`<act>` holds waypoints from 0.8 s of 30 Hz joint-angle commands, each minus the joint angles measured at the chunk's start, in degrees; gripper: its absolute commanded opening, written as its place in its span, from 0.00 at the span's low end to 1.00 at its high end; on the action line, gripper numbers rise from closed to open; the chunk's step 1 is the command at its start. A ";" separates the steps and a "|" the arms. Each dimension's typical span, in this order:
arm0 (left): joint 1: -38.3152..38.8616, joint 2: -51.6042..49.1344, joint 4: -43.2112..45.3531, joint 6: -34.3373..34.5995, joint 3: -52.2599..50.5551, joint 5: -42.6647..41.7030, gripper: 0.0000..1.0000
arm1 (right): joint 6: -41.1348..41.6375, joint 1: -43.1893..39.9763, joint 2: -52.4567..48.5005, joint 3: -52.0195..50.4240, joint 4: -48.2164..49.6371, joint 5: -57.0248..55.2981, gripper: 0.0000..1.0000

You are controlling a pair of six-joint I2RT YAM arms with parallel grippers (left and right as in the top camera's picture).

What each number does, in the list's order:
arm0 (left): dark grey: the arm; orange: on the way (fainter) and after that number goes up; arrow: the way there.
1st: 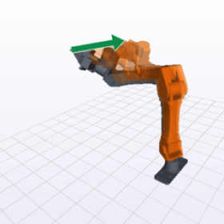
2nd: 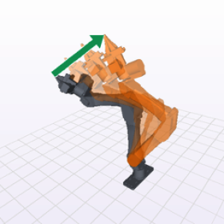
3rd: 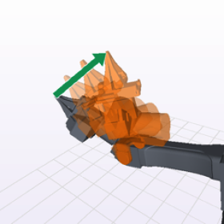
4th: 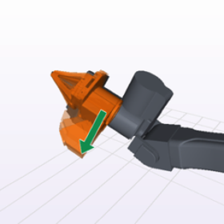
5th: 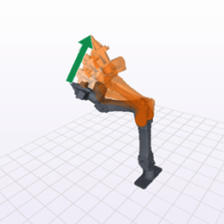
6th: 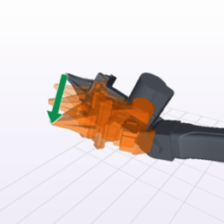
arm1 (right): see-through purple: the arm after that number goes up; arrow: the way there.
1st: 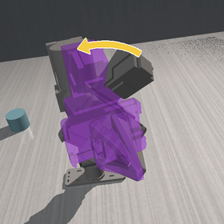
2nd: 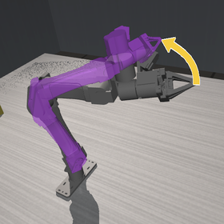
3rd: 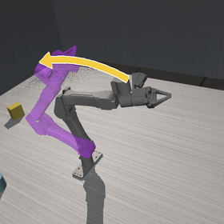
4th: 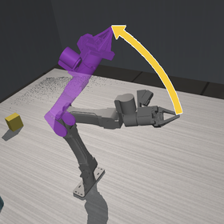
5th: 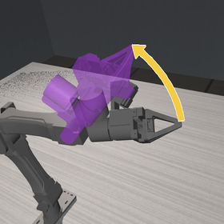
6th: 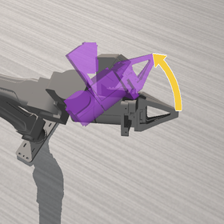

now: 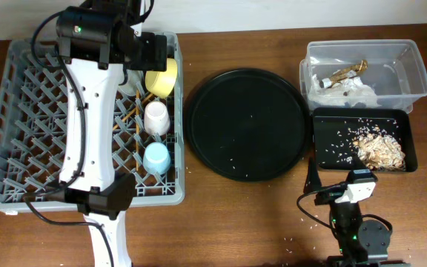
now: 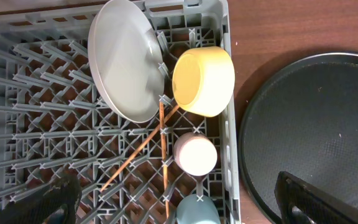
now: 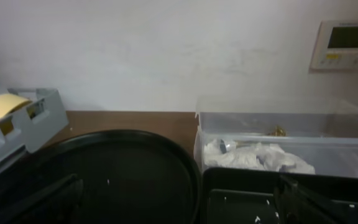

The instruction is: Sort waste into correct bins and load items into the dishwasher rack

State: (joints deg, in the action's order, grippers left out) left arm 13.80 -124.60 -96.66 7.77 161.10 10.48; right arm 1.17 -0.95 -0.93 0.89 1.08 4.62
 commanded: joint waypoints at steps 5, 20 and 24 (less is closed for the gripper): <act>-0.20 0.66 -0.04 0.31 0.31 -0.22 0.99 | -0.74 0.74 0.74 -0.57 -5.22 0.92 0.99; -0.20 0.66 -0.04 0.31 0.31 -0.22 0.99 | -0.74 0.72 0.50 -0.57 -5.16 0.96 0.98; -0.20 0.66 -0.04 0.31 0.31 -0.20 0.99 | -0.74 0.72 0.50 -0.57 -5.16 0.96 0.98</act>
State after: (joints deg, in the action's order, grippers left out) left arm 13.80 -124.60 -96.66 7.77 161.10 10.48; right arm 0.80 -0.73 -0.80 0.71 -3.90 5.08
